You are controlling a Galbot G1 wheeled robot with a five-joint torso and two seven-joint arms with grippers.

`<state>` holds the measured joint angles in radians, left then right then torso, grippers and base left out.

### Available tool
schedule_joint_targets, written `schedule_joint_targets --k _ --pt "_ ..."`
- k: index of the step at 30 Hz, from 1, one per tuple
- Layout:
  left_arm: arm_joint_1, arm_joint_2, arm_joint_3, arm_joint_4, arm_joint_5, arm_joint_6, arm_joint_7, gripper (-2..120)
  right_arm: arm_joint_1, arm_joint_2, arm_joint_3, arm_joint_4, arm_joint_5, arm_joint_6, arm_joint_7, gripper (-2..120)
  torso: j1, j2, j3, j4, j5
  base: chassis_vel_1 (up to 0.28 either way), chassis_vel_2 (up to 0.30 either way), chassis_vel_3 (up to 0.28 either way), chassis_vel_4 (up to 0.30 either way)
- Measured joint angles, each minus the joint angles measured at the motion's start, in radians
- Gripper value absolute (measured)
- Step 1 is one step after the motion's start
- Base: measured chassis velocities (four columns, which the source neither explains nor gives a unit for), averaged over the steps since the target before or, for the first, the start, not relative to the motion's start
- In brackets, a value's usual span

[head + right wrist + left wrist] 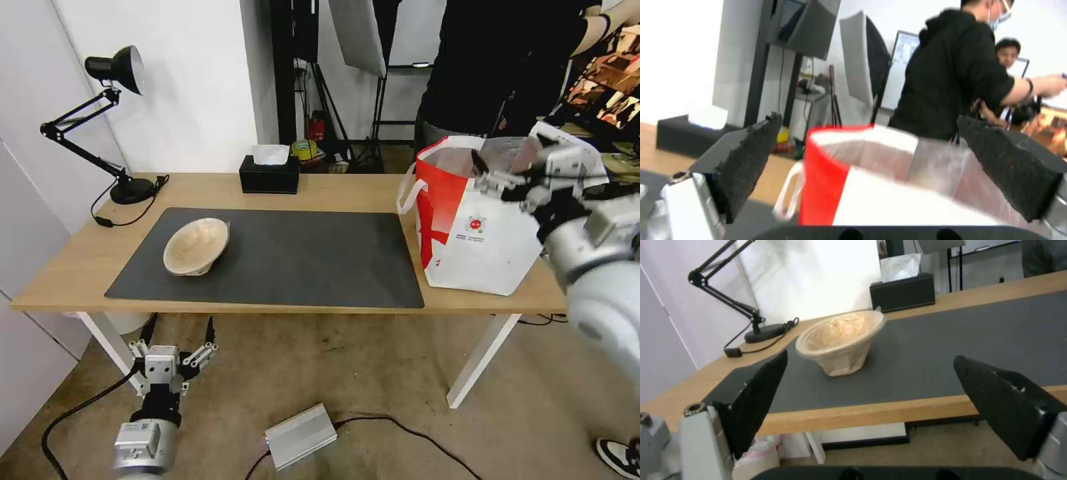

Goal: Pick up the trash from the table and place it into the takeout bag.

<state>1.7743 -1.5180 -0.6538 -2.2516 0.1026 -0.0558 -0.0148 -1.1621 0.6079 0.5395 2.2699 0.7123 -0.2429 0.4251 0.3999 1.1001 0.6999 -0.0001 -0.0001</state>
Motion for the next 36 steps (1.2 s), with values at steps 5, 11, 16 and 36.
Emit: schedule_joint_targets --k 5,11,16,36 --pt "0.001 -0.003 0.002 -0.001 0.002 0.0 0.0 100 -0.15 0.098 0.027 0.049 -0.083 0.029 0.016 100 0.0 0.0 0.0 0.0001 0.0 0.0 0.0 0.0 0.0" --pt "0.002 -0.006 0.003 -0.003 0.003 0.0 0.0 100 -0.252 0.158 0.021 0.057 -0.172 0.071 0.01 100 0.0 0.0 0.0 0.0001 0.0 0.0 0.0 0.0 0.0" --pt "0.003 -0.009 0.003 -0.003 0.004 0.0 0.0 100 -0.347 0.226 -0.037 0.032 -0.275 0.142 0.009 100 0.0 0.0 0.0 0.0001 0.0001 0.0 0.0 0.0 0.0" --pt "0.002 -0.006 0.003 0.007 0.005 0.0 0.001 100 -0.444 0.327 -0.196 -0.115 -0.43 0.283 0.096 99 0.0 0.0 0.0 0.0001 0.0001 0.0 0.0 0.0 0.0"
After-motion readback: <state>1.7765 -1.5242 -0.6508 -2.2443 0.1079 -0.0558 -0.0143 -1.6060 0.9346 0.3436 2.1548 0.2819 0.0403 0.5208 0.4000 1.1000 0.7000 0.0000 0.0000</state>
